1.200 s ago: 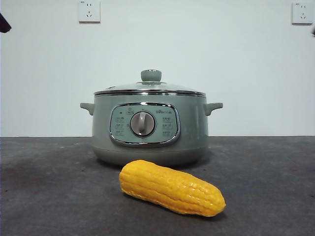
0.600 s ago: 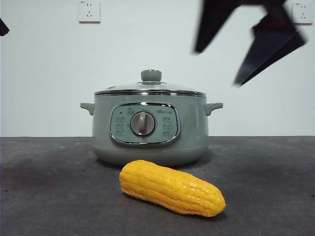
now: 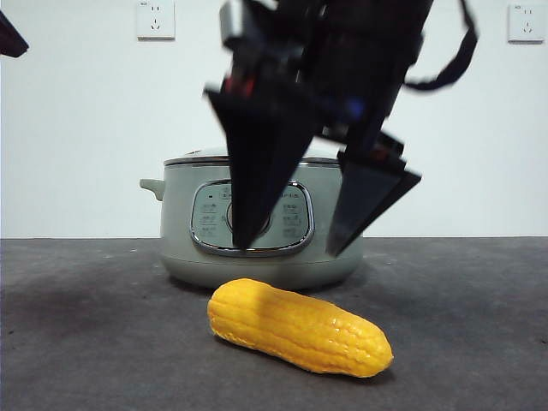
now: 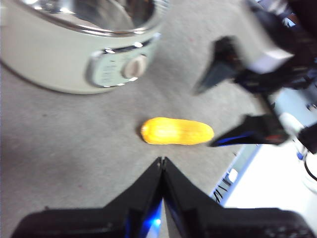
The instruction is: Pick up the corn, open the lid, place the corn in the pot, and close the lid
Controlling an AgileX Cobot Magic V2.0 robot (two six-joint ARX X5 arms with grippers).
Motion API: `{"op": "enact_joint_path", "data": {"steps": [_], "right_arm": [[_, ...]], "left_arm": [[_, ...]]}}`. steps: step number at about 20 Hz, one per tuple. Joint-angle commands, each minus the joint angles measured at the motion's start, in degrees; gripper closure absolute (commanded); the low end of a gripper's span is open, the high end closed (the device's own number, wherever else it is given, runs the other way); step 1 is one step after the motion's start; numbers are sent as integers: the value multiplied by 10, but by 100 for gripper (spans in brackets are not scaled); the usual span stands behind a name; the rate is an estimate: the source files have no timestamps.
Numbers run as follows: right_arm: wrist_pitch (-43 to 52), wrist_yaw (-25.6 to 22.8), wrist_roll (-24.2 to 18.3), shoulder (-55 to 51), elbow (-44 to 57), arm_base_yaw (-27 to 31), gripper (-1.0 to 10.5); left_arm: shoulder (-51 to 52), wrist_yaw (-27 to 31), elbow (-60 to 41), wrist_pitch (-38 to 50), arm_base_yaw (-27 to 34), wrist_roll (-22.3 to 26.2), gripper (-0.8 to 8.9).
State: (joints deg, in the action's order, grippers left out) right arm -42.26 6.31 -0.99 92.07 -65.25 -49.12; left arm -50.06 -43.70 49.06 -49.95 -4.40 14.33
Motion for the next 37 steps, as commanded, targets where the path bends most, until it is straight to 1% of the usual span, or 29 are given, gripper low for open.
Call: {"op": "enact_joint_path", "data": {"steps": [1,5,7,8,12,13,14,15,16,17,19,21,22,25,29,32,33,34,35,37], "right_arm": [[8,-4,-10,28,-2,-1,321],[18,-4,-18,58,-2,-1,332],[26,-4,-20,69,-2,-1,460],[27,-4,-22,73,-2,-1,485],[28,-4,-22,96,-2,-1,487],[28,-4,-22,101,-2,-1,538],[27,-4,-22,103,-2,-1,668],[27,-4,-22,104,-2,-1,749],[25,-3,-23,104,-2,-1,885],[23,-3,-23,104,-2,-1,969],[21,-4,-22,104,-2,-1,958],[16,-4,-15,96,-2,0,958],[10,-4,-8,85,-2,0,958],[-42,-4,-11,17,-2,0,958],[-160,-7,-16,-110,-2,6,957],[-213,-8,2,-209,-3,8,958],[-225,-16,12,-236,-6,9,958],[-237,-29,22,-261,-9,9,958],[-248,-42,29,-282,-13,9,958],[-263,-50,44,-304,-18,9,958]], "left_arm": [[1,-2,2,3,-10,10,818],[0,-2,2,3,-25,9,818],[0,-2,2,3,-27,9,818],[0,-2,2,3,-27,9,818],[0,-2,2,3,-27,9,818],[0,-2,2,3,-27,9,818],[0,-2,2,2,-27,9,818],[0,-2,2,2,-27,9,818],[0,-2,2,2,-27,9,818],[0,-2,2,3,-27,9,818],[0,1,2,6,-27,1,818],[-4,30,2,27,-27,-32,818],[-9,42,6,31,-27,-38,818],[-53,51,39,28,-38,-38,818],[-159,109,133,29,-78,-38,817],[-261,158,245,28,-111,-44,812],[-297,172,289,27,-121,-55,791],[-334,179,336,22,-131,-66,716],[-372,186,388,10,-141,-75,617],[-426,202,465,-15,-151,-89,435]]}}
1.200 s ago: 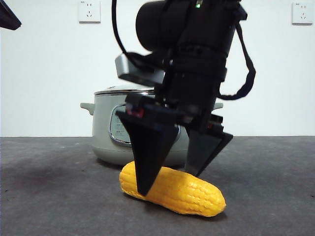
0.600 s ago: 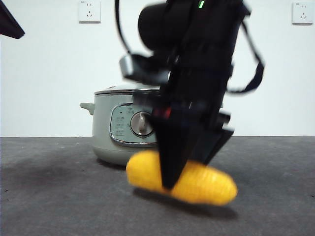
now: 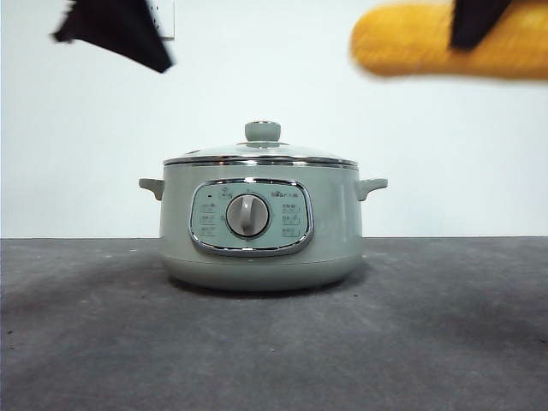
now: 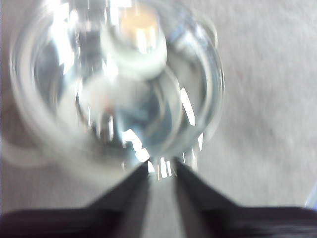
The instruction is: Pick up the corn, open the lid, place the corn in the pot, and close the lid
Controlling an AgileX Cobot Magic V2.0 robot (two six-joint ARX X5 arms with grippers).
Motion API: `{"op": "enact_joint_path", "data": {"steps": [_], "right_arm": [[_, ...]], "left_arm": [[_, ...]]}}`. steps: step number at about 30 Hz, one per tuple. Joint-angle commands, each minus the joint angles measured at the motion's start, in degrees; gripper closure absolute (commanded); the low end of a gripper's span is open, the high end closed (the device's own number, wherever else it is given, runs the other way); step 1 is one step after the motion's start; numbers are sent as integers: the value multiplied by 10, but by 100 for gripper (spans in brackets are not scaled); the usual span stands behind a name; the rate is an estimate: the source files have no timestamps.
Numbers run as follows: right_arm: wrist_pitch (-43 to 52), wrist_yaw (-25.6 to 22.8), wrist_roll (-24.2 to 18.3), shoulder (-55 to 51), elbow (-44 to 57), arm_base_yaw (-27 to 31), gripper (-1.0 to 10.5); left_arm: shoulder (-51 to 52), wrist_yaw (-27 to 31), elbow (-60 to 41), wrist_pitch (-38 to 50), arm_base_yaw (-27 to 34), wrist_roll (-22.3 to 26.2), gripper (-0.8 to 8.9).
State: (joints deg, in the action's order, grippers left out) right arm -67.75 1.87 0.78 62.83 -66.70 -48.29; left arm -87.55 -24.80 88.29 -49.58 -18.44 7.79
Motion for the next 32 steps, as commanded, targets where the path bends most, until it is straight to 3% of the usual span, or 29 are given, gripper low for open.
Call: {"op": "enact_joint_path", "data": {"steps": [1,3,5,12,20,32], "right_arm": [[-14,-6,33,-19,-5,0,958],[-18,-6,44,-34,-7,0,958],[-18,-6,49,-42,-7,0,958],[-17,-6,67,-45,-7,0,958],[-17,-6,81,-45,-7,0,958],[-16,-6,83,-45,-7,0,958]], "left_arm": [[-73,28,107,-31,-15,-28,341],[-124,66,184,-58,-27,-33,194],[-167,97,250,-82,-38,-33,148],[-290,156,422,-130,-72,-33,148],[-353,200,445,-126,-100,-32,149],[-382,200,445,-152,-116,-37,160]]}}
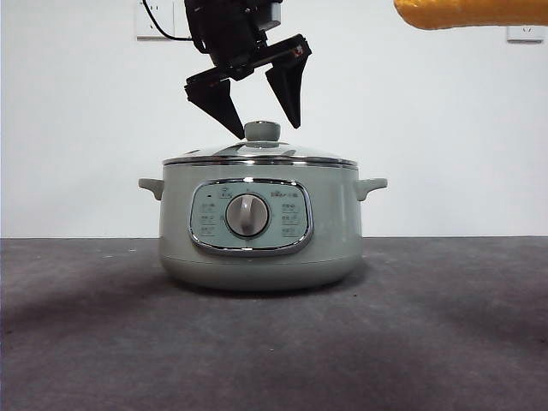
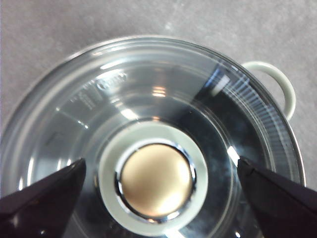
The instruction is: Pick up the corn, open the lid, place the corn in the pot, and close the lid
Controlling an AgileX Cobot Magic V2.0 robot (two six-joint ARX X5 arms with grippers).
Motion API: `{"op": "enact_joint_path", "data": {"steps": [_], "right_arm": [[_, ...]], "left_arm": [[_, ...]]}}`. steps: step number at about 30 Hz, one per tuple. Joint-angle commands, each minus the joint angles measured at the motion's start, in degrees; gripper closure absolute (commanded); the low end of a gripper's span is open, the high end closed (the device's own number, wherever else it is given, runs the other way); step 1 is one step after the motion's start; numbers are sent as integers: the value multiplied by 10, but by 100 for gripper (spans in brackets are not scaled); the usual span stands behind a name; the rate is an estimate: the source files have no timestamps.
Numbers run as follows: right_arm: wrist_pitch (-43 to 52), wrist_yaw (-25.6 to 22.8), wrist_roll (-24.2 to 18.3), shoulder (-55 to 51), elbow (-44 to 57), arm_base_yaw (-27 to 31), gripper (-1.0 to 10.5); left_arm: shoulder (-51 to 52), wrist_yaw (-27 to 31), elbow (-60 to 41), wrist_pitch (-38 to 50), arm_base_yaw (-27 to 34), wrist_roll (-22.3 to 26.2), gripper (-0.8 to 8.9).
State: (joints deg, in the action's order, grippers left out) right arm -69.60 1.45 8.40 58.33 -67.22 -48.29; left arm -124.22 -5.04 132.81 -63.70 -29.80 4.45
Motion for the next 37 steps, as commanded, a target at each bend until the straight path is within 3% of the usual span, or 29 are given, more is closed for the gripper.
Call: {"op": "enact_joint_path", "data": {"steps": [1,11,15,21,26,37], "right_arm": [[2,-2,7,0,-1,0,958],[6,-2,14,0,-1,0,957],[6,-2,21,0,-1,0,958],[6,-2,21,0,-1,0,958],[6,-2,21,0,-1,0,957],[31,-11,30,1,-1,0,958]], "left_arm": [[-16,3,-1,-14,-2,-4,170],[-17,3,-1,-13,-2,-4,447],[-17,2,-1,-5,-3,-4,605],[-17,4,-1,-2,-3,-1,673],[-17,4,-1,12,-3,3,825],[7,4,1,37,-2,-4,823]]}}
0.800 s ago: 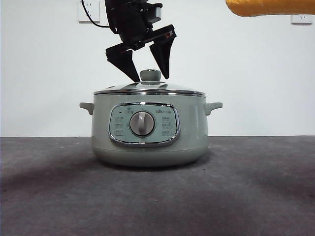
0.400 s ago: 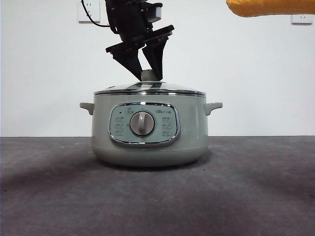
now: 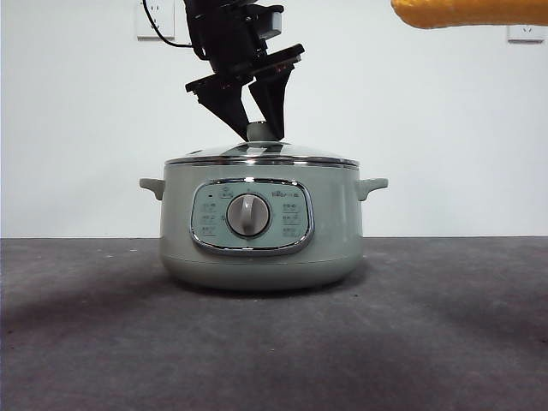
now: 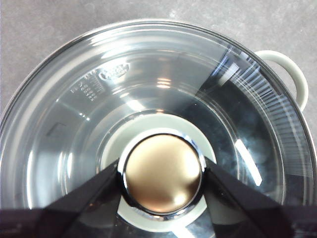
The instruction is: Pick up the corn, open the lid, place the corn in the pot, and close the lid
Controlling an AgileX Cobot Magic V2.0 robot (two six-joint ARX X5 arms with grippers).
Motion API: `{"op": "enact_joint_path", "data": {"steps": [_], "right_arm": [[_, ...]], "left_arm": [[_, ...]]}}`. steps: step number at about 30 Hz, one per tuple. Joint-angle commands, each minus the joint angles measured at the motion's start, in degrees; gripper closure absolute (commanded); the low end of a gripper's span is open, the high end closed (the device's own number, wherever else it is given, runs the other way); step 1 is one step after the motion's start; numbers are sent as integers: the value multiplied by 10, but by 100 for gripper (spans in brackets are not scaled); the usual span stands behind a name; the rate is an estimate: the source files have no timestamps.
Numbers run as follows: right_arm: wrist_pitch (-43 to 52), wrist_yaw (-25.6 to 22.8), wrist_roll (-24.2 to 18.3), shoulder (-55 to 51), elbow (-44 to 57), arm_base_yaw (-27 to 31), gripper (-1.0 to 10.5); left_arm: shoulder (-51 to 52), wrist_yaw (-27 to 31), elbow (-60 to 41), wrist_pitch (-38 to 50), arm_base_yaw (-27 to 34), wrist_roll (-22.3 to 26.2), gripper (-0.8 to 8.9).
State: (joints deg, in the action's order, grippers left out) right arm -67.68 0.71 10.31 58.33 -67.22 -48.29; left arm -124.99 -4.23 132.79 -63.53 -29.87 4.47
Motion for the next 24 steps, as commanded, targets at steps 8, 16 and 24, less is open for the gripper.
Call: {"op": "enact_joint_path", "data": {"steps": [8,16,24], "right_arm": [[53,-6,46,27,-10,0,958],[50,-18,47,128,-114,14,958],[23,16,23,303,-306,88,958]], "left_arm": [[71,-1,1,60,-1,-5,823],[123,66,1,57,17,1,822],[164,75,1,31,84,4,822]]}}
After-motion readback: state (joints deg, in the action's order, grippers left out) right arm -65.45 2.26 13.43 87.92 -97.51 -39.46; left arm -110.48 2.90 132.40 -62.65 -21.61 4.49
